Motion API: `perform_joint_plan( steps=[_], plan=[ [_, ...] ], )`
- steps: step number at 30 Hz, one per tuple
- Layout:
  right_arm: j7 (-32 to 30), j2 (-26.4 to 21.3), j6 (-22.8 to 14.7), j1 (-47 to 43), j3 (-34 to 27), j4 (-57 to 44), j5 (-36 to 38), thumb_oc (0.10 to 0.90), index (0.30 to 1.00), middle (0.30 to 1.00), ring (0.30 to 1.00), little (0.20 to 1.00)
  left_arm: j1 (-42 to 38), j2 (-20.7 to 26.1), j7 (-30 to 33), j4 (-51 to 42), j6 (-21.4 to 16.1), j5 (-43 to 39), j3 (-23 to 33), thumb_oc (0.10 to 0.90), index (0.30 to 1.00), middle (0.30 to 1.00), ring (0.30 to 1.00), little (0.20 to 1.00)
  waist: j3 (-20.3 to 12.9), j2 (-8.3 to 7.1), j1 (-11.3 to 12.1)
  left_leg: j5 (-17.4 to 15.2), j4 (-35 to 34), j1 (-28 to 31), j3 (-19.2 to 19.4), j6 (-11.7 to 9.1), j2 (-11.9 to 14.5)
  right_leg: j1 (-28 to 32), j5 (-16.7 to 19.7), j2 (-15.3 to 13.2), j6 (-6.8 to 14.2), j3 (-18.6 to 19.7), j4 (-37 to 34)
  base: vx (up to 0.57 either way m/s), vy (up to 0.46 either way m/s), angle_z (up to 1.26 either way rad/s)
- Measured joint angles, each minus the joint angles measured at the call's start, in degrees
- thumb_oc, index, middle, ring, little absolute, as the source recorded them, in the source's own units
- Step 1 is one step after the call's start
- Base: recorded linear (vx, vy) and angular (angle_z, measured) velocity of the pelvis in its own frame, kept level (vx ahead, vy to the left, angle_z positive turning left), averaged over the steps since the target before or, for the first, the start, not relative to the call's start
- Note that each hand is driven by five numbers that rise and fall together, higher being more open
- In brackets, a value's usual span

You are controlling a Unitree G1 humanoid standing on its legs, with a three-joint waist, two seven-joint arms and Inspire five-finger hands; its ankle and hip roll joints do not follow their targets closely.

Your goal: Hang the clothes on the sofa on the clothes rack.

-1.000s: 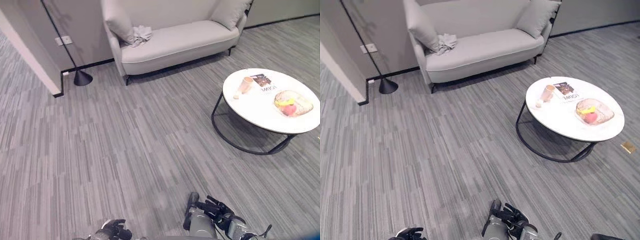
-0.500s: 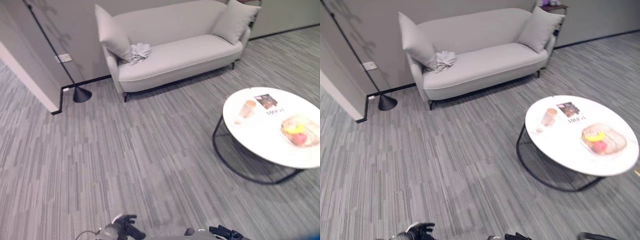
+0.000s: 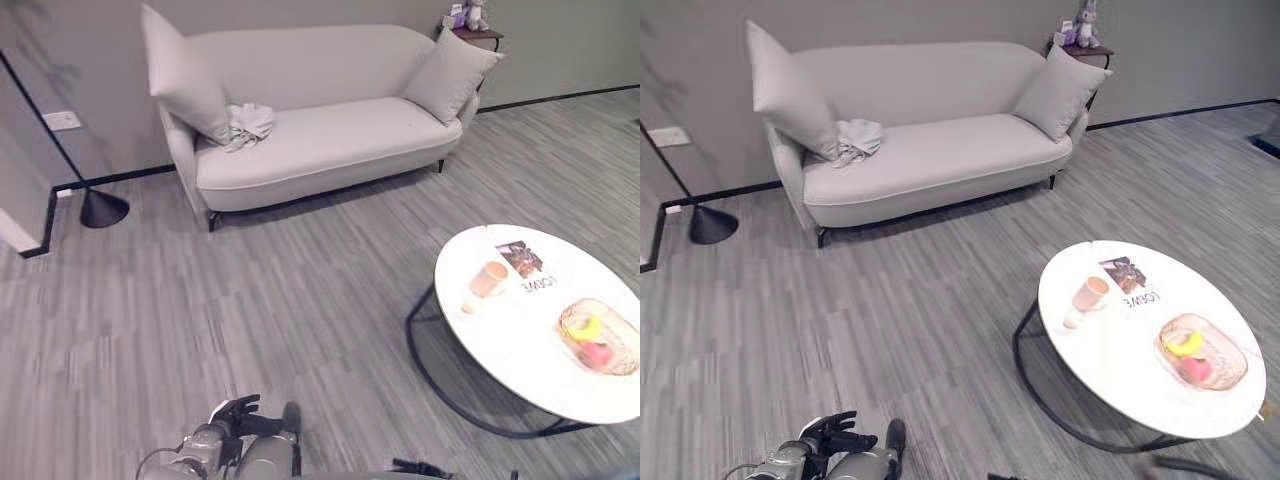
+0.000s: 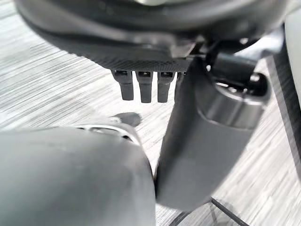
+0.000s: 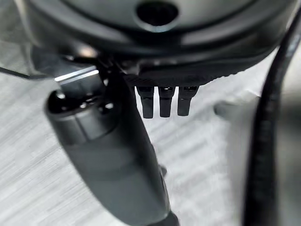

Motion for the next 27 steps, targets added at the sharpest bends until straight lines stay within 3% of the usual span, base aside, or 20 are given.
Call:
perform_joint_plan(
  steps=[2, 3, 4, 6, 7, 8, 9, 10, 12, 14, 16, 17, 18, 20, 21, 22, 23, 24, 26, 27],
  plan=[
    [0.8, -1.7, -0.4, 0.7, -0.4, -1.0, 0.0, 0.800, 0.900, 0.900, 0.900, 0.900, 0.3, -0.1, 0.3, 0.3, 0.5, 2.5, -1.8, 0.800, 0.900, 0.900, 0.900, 0.900, -0.2, 0.84, -0.5, -0.7, -2.3, 4.1, -0.4, 0.8, -1.1, -5.8, 3.4, -3.5, 3.6, -0.4, 15.9, 0.55, 0.387, -0.06],
    [0.3, -2.8, 0.0, 0.6, -0.6, -2.5, -0.4, 0.800, 0.900, 0.900, 0.900, 0.900, 0.1, 0.6, 1.1, 0.5, 1.1, 4.5, -4.3, 0.800, 0.900, 0.900, 0.900, 0.900, 0.2, 0.07, -1.1, -2.3, -3.8, 7.4, -1.1, 2.5, -3.6, -10.8, 10.8, -7.7, 5.7, 0.9, 28.9, 0.50, 0.321, 0.55],
    [-0.6, -4.1, -0.3, 0.4, -0.9, -4.3, -0.5, 0.800, 0.900, 0.900, 0.900, 0.900, 0.3, 0.8, 1.7, 0.7, 1.4, 5.2, -7.4, 0.800, 0.900, 0.900, 0.900, 0.900, 0.1, 0.48, -2.1, -3.3, -4.2, 10.0, -3.1, 3.4, -4.7, -14.8, 10.8, -10.6, 5.3, 0.1, 37.3, 0.52, 0.196, 0.55],
    [-1.5, -5.1, -0.9, -0.1, -0.6, -4.5, -0.5, 0.800, 0.900, 0.900, 0.900, 0.900, 0.6, 0.5, 2.0, 0.7, 2.2, 6.8, -11.2, 0.800, 0.900, 0.900, 0.900, 0.900, 0.1, 3.16, -3.6, -4.4, -5.2, 12.6, -5.8, 3.8, -3.7, -19.1, 5.5, -10.5, -0.1, -2.3, 41.1, 0.53, -0.013, 0.64],
    [-1.5, -6.1, -1.3, -1.5, -0.4, -5.2, -0.5, 0.800, 0.900, 0.900, 0.900, 0.900, 0.3, 0.2, 2.1, 1.0, 2.6, 6.8, -13.0, 0.800, 0.900, 0.900, 0.900, 0.900, -0.6, 5.56, -5.2, -4.9, -6.1, 14.1, -8.0, 3.8, -1.7, -24.8, 0.3, -7.7, -0.9, -3.4, 37.0, 0.50, -0.132, 0.73],
    [-1.6, -6.4, -1.6, -3.1, -0.5, -5.9, -0.4, 0.800, 0.900, 0.900, 0.900, 0.900, 0.1, 0.2, 2.2, 1.3, 3.4, 6.7, -13.4, 0.800, 0.900, 0.900, 0.900, 0.900, 0.2, 7.06, -6.6, -5.1, -6.5, 14.9, -9.3, 3.8, -0.2, -27.6, -1.9, -5.0, -2.6, -3.9, 30.4, 0.47, -0.213, 0.94],
    [-1.2, -6.6, -1.8, -4.2, -0.4, -7.4, -0.2, 0.800, 0.900, 0.900, 0.900, 0.900, 0.3, 0.5, 2.3, 1.4, 3.8, 6.7, -13.1, 0.800, 0.900, 0.900, 0.900, 0.900, 1.0, 7.69, -8.3, -5.1, -6.9, 15.3, -11.1, 3.7, 0.9, -29.0, -1.7, -3.4, -2.3, -4.9, 22.0, 0.52, -0.252, 0.91],
    [-1.2, -6.7, -2.5, -4.5, -0.7, -8.7, -0.1, 0.800, 0.900, 0.900, 0.900, 0.900, 0.5, 0.8, 2.3, 1.3, 3.8, 6.6, -13.2, 0.800, 0.900, 0.900, 0.900, 0.900, 1.5, 7.27, -9.0, -5.4, -7.6, 16.8, -12.0, 3.4, 0.7, -31.7, -0.9, -3.5, -1.0, -5.2, 19.1, 0.63, -0.279, 0.96],
    [-1.0, -5.6, -2.1, -5.9, -0.4, -7.9, 0.9, 0.800, 0.900, 0.900, 0.900, 0.900, -0.3, 1.1, 3.0, 0.7, 3.8, 6.1, -13.6, 0.800, 0.900, 0.900, 0.900, 0.900, 1.8, 4.22, -10.4, -8.1, -7.8, 18.4, -18.1, 0.5, -0.3, -34.6, 3.5, -2.3, 4.4, 0.6, -15.7, 0.83, -0.234, 1.33],
    [-0.9, -5.5, -2.8, -6.9, -2.9, -7.4, 2.8, 0.800, 0.900, 0.900, 0.900, 0.900, 0.7, 0.4, 3.6, 0.2, 2.4, 6.0, -14.9, 0.800, 0.900, 0.900, 0.900, 0.900, 1.5, 3.06, -10.8, -10.3, -8.3, 20.4, -20.2, -1.2, -0.4, -39.1, 5.6, -2.5, 4.6, 6.3, -12.7, 0.72, -0.241, 0.99],
    [-0.8, -4.9, -2.6, -5.6, -3.9, -7.1, 3.2, 0.800, 0.900, 0.900, 0.900, 0.900, 2.7, -0.3, 4.0, 1.1, 2.1, 6.1, -14.7, 0.800, 0.900, 0.900, 0.900, 0.900, 0.2, 2.76, -12.0, -12.7, -9.5, 23.4, -24.1, -2.9, 1.2, -38.3, 4.6, -2.3, 2.1, 4.9, -5.6, 0.67, -0.309, 1.04],
    [-1.1, -4.9, -3.0, -5.4, -4.4, -6.7, 3.2, 0.800, 0.900, 0.900, 0.900, 0.900, 4.9, -1.1, 4.1, 2.0, 1.4, 6.0, -13.5, 0.800, 0.900, 0.900, 0.900, 0.900, -1.2, 4.85, -12.4, -15.2, -10.4, 27.0, -26.7, -3.5, 6.6, -37.0, 7.4, 0.2, 0.8, 1.9, -0.1, 0.61, -0.299, 1.09],
    [-1.0, -5.7, -2.3, -4.5, -4.1, -6.5, 3.2, 0.800, 0.900, 0.900, 0.900, 0.900, 5.1, -1.7, 3.9, 2.1, 1.3, 5.9, -12.4, 0.800, 0.900, 0.900, 0.900, 0.900, -1.7, 5.68, -12.3, -15.7, -9.3, 28.0, -26.7, -4.3, 8.1, -36.3, 8.0, 1.2, 0.0, 0.8, 1.0, 0.51, -0.283, 0.99],
    [-0.7, -6.5, -0.2, -3.2, -1.9, -5.6, 1.7, 0.800, 0.900, 0.900, 0.900, 0.900, 6.5, -1.6, 3.1, 2.4, -0.2, 2.6, -6.3, 0.800, 0.900, 0.900, 0.900, 0.900, -2.9, 5.30, -8.5, -12.0, 7.7, 22.4, -23.5, -8.8, 10.0, -29.0, 8.1, 5.5, -2.1, -1.8, -4.6, 0.59, -0.426, 0.43],
    [-0.7, -6.5, -0.1, -2.8, -1.5, -5.6, 1.5, 0.800, 0.900, 0.900, 0.900, 0.900, 6.5, -1.6, 2.9, 2.1, -0.2, 2.2, -6.0, 0.800, 0.900, 0.900, 0.900, 0.900, -3.1, 5.30, -8.1, -10.1, 10.5, 21.3, -23.0, -9.6, 10.2, -27.8, 7.6, 6.4, -2.8, -2.3, -6.3, 0.64, -0.628, 0.37],
    [-0.9, -6.8, -0.1, -1.6, 0.3, -6.9, -0.5, 0.800, 0.900, 0.900, 0.900, 0.900, 5.4, -1.3, 2.6, 2.2, -0.2, 2.0, -4.5, 0.800, 0.900, 0.900, 0.900, 0.900, -3.3, 4.63, -7.8, -6.4, 22.6, 14.5, -21.1, -12.6, 11.4, -24.4, 8.1, 7.4, -5.8, -5.2, -9.4, 0.34, -0.408, 0.29],
    [-0.8, -6.4, -0.2, -0.7, 1.1, -6.9, -1.0, 0.800, 0.900, 0.900, 0.900, 0.900, 4.7, -1.0, 2.3, 2.0, -0.3, 1.7, -3.7, 0.800, 0.900, 0.900, 0.900, 0.900, -3.0, 3.69, -7.5, -4.7, 29.2, 11.5, -19.1, -12.0, 12.1, -23.4, 9.4, 7.8, -8.7, -5.4, -10.6, 0.49, -0.470, 0.26],
    [-1.0, -5.8, 0.1, 0.6, 1.4, -6.8, -2.7, 0.800, 0.900, 0.900, 0.900, 0.900, 4.1, -0.4, 3.0, 0.1, -0.3, 1.8, -3.8, 0.800, 0.900, 0.900, 0.900, 0.900, -3.4, 3.29, -6.4, 3.4, 40.2, 5.1, -13.5, -9.2, 16.0, -21.1, 8.3, 9.1, -11.0, -6.2, -12.3, 0.21, -0.191, 0.07],
    [-1.7, -4.4, 0.0, -0.4, 4.1, -5.5, -3.9, 0.800, 0.900, 0.900, 0.900, 0.900, 1.8, 0.8, 3.7, -1.8, -0.1, 2.3, -6.3, 0.800, 0.900, 0.900, 0.900, 0.900, -1.8, 1.69, -5.9, 1.3, 46.0, 0.0, -5.6, -7.4, 20.2, -17.3, 8.5, 9.8, -11.8, -6.9, -15.4, 0.33, -0.161, 0.10],
    [-1.9, -3.8, 0.0, -1.3, 5.8, -5.2, -5.2, 0.800, 0.900, 0.900, 0.900, 0.900, 1.2, 1.0, 4.1, -2.3, -0.2, 2.3, -7.3, 0.800, 0.900, 0.900, 0.900, 0.900, -1.4, 1.37, -5.6, 0.0, 45.6, -2.0, -4.1, -8.6, 19.9, -15.5, 7.5, 10.2, -11.6, -7.0, -16.4, 0.50, -0.054, 0.30]
  ],
)
